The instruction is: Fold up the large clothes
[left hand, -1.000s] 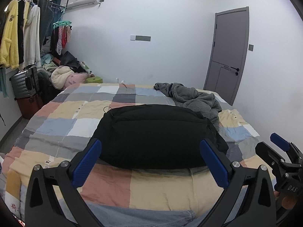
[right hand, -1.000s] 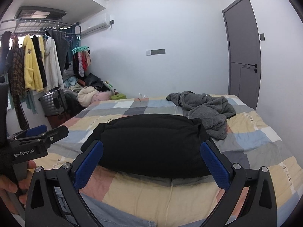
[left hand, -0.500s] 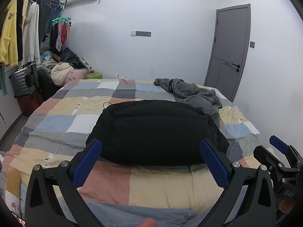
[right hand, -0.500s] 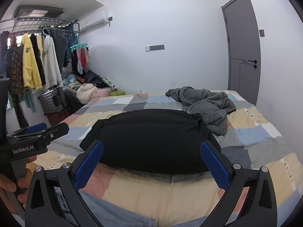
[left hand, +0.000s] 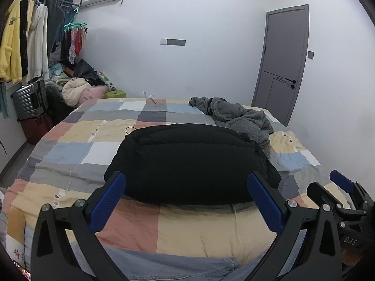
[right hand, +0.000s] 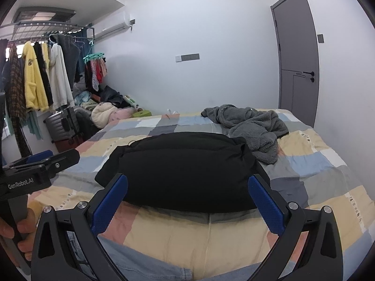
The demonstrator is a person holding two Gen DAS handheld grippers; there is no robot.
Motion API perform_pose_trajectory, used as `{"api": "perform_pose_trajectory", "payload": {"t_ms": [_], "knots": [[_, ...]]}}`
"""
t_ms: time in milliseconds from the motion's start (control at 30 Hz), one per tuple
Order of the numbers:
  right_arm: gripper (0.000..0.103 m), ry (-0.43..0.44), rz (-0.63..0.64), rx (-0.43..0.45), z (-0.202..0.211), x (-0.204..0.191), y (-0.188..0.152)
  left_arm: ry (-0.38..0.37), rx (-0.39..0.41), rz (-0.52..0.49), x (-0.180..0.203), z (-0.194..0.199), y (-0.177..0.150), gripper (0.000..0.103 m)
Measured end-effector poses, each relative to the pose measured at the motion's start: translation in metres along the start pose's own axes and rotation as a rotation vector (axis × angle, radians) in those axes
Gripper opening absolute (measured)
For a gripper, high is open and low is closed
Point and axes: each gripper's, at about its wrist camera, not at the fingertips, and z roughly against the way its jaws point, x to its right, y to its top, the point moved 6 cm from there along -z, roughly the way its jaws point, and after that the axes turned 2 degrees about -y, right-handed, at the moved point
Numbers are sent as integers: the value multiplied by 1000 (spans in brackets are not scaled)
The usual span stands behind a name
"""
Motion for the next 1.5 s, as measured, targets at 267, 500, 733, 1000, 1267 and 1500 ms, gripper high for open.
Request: {"api": "perform_pose_trajectory", "payload": {"t_ms": [267, 500, 733, 1000, 1267, 1500], "knots": [[103, -4, -11, 9, 1, 2, 3, 13, -13, -28, 7, -2, -2, 103], [103, -7, -14, 12, 1, 4, 1, 22, -23, -32, 6, -4, -4, 103], [103, -11, -14, 10, 0, 6, -2, 19, -26, -18, 3, -5, -1, 103], [103, -17, -2, 9, 2, 6, 2, 26, -27, -11, 3, -6, -1, 103], [103, -27, -6, 4, 2, 7, 0, 25, -30, -19, 6, -7, -2, 103], [103, -36, -6, -3, 3, 8, -1, 28, -24, 9, 3, -5, -2, 103]]}}
